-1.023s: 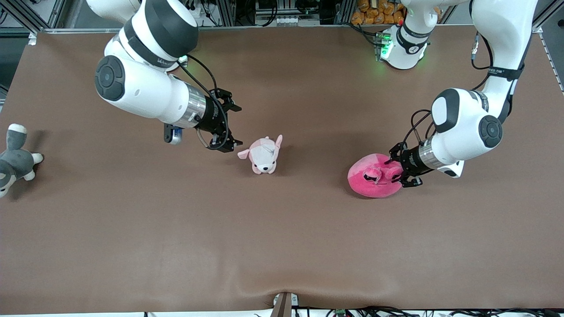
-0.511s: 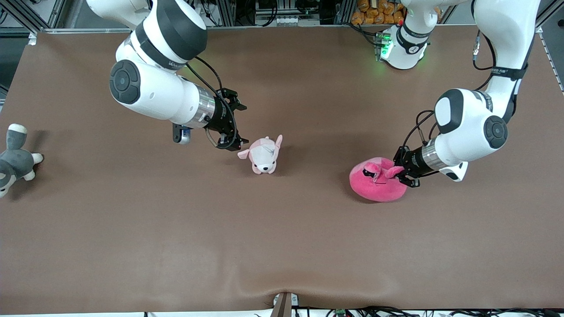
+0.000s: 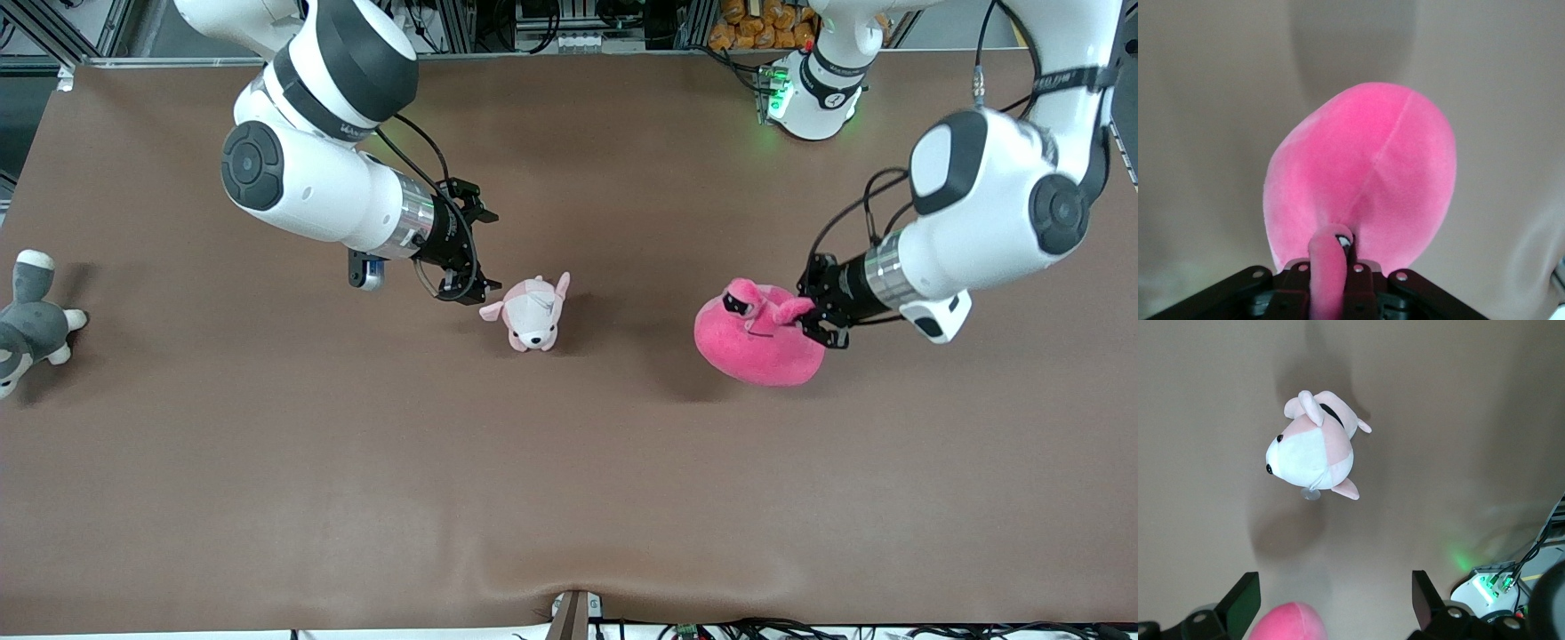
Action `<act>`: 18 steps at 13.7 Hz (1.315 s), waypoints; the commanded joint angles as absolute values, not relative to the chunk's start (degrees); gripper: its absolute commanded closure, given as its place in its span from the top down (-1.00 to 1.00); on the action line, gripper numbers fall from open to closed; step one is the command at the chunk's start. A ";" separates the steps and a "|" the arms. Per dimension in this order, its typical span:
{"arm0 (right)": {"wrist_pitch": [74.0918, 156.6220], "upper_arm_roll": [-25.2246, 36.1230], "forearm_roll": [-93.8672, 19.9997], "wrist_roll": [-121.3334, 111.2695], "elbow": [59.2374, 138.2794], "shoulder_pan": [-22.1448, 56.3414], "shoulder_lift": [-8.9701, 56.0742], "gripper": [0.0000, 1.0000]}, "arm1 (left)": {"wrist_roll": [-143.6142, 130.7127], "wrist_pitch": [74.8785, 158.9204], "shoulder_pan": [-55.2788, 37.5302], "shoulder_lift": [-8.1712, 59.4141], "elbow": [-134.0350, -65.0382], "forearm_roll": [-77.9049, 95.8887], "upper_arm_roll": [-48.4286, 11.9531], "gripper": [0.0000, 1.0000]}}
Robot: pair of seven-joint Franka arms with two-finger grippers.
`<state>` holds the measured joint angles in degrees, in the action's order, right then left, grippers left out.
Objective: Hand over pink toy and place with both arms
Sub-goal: 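Lift the pink plush with the left gripper toward the right gripper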
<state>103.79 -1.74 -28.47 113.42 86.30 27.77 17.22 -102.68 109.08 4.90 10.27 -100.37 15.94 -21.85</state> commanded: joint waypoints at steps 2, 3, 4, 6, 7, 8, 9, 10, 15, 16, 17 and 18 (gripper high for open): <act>107.74 -1.41 -29.71 118.20 86.04 29.44 18.19 1.00 | -109.41 103.98 4.92 10.46 -92.74 16.26 -27.67 -1.00; 109.93 -1.41 -29.71 119.87 85.78 30.23 18.98 1.00 | -110.73 103.71 4.92 10.46 -91.94 16.26 -29.25 -1.00; 112.39 -1.41 -29.71 122.06 85.52 31.28 19.85 1.00 | -112.92 103.71 4.83 10.63 -91.32 16.35 -30.75 -1.00; 116.44 -1.41 -29.88 126.28 85.52 32.43 21.53 1.00 | -117.32 103.80 4.57 11.33 -89.83 16.26 -32.86 -1.00; 117.76 -1.41 -29.80 127.86 85.43 33.21 21.88 1.00 | -118.73 103.80 4.14 11.42 -89.39 16.43 -33.48 -1.00; 118.90 -1.41 -29.88 129.53 85.34 33.66 22.49 1.00 | -120.31 103.89 3.26 11.51 -89.04 16.35 -33.66 -1.00; 119.87 -1.41 -29.88 131.46 85.34 34.10 22.76 1.00 | -121.63 103.89 2.29 11.60 -89.03 16.43 -33.66 -1.00; 120.06 -1.41 -29.80 132.44 85.34 34.36 22.76 1.00 | -122.95 104.15 1.59 11.95 -88.86 16.78 -33.66 -1.00; 119.88 -1.49 -33.03 132.71 84.29 34.28 22.59 1.00 | -132.08 107.04 -0.97 17.21 -87.01 16.00 -33.22 -1.00; 119.53 -1.49 -34.00 132.89 84.29 34.36 22.59 1.00 | -133.93 107.57 -1.05 18.62 -86.84 16.00 -33.14 -1.00; 119.36 -1.49 -34.01 132.89 84.29 34.37 22.59 1.00 | -135.60 108.19 -1.14 19.68 -86.14 15.91 -33.13 -1.00; 118.92 -1.58 -34.10 133.41 84.29 34.54 22.33 1.00 | -136.92 108.28 -1.75 20.30 -86.05 14.52 -33.13 -1.00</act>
<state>119.86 -1.75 -32.66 131.78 84.87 34.07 22.64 -133.32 108.25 -0.58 17.56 -89.15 15.83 -33.23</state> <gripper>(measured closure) 0.000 0.894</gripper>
